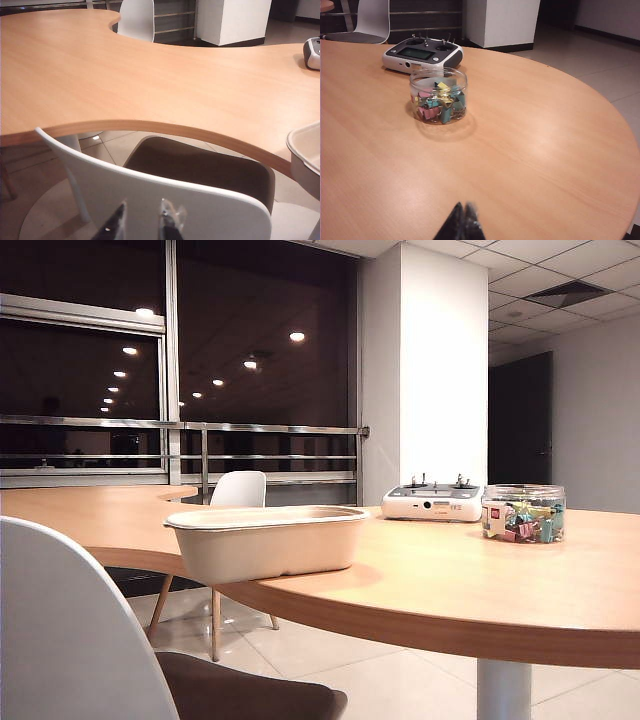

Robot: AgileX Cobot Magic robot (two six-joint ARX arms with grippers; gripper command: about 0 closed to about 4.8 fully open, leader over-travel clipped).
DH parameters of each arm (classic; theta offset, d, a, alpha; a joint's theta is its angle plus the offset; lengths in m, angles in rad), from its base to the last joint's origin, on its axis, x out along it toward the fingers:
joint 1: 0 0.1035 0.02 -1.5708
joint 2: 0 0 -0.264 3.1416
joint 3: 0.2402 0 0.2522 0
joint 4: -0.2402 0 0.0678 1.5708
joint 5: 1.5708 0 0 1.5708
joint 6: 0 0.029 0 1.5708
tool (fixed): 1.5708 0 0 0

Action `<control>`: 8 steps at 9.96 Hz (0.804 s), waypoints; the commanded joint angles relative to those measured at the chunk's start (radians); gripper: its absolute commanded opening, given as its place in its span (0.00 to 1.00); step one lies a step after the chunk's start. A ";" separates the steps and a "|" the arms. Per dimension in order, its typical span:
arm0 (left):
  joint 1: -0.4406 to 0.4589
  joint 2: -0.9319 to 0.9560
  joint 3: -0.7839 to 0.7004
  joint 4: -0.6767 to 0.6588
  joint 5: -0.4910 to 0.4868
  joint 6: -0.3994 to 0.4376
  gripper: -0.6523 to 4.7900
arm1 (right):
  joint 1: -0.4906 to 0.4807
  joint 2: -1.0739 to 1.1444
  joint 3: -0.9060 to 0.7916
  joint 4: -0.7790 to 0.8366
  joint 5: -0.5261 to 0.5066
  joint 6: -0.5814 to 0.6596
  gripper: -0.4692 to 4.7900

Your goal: Pick up the box filled with clips, pour some clips from it into the rectangular paper box, and then put the clip box back on the table.

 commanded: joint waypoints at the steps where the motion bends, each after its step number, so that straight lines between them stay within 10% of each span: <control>1: 0.001 -0.001 0.000 -0.002 0.007 -0.002 0.11 | 0.001 -0.002 -0.001 0.016 -0.006 -0.003 0.09; 6: 0.001 0.041 0.225 -0.077 -0.030 -0.283 0.11 | -0.001 0.056 0.301 -0.019 0.048 0.129 0.09; 7: 0.000 0.551 0.671 -0.133 0.012 -0.344 0.11 | -0.002 0.525 0.799 -0.038 -0.019 0.117 0.09; 8: 0.000 0.623 0.730 -0.156 0.029 -0.344 0.11 | -0.002 0.575 0.845 -0.038 -0.037 0.098 0.09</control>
